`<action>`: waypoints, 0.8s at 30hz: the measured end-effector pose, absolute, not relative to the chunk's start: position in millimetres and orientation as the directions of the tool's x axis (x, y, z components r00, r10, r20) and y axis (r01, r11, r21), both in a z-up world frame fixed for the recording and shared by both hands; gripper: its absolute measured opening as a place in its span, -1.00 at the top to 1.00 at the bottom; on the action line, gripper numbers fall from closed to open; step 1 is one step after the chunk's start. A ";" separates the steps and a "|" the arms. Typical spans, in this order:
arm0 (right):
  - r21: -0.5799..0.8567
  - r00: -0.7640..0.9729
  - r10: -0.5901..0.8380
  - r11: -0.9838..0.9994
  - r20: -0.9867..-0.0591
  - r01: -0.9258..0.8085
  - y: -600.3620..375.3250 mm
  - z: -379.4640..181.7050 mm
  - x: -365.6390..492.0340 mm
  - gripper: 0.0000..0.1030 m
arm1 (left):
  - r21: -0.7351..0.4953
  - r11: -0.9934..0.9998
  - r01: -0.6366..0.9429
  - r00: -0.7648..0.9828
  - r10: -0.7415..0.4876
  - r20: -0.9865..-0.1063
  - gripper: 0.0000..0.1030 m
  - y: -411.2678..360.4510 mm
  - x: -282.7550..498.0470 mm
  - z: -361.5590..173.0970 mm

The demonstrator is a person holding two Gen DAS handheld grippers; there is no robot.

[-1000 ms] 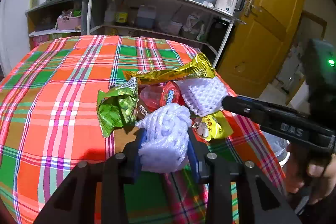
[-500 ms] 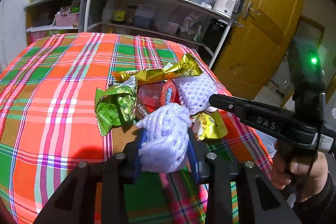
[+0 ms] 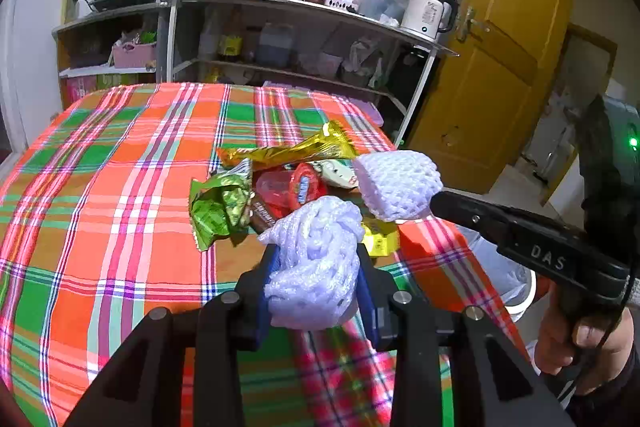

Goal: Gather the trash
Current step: 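Grasp the second white foam net with the right tool, then carry both foam nets over the bin and open both tools to drop them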

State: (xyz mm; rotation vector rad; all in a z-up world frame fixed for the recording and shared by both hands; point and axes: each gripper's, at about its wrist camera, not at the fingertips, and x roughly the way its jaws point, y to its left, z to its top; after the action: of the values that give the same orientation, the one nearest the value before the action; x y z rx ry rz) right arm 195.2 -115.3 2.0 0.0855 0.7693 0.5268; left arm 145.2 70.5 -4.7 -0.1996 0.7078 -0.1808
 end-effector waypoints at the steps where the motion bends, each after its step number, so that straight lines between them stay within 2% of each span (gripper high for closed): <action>1: 0.265 0.600 0.486 0.867 -0.635 -0.421 -118.9 4.2 191.1 0.92 | -0.240 0.966 0.099 0.747 -0.231 -0.623 0.30 68.0 143.6 -2.7; 24: 0.301 0.685 0.441 0.897 -0.580 -0.323 -203.1 24.3 139.9 0.93 | -0.200 0.958 0.204 0.760 -0.284 -0.585 0.31 -6.7 131.1 35.2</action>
State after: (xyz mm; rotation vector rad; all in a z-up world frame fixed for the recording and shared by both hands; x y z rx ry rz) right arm 139.9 -203.1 24.3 0.1799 0.6950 0.4305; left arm 131.1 -6.7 35.2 -0.1274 0.6562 -0.2661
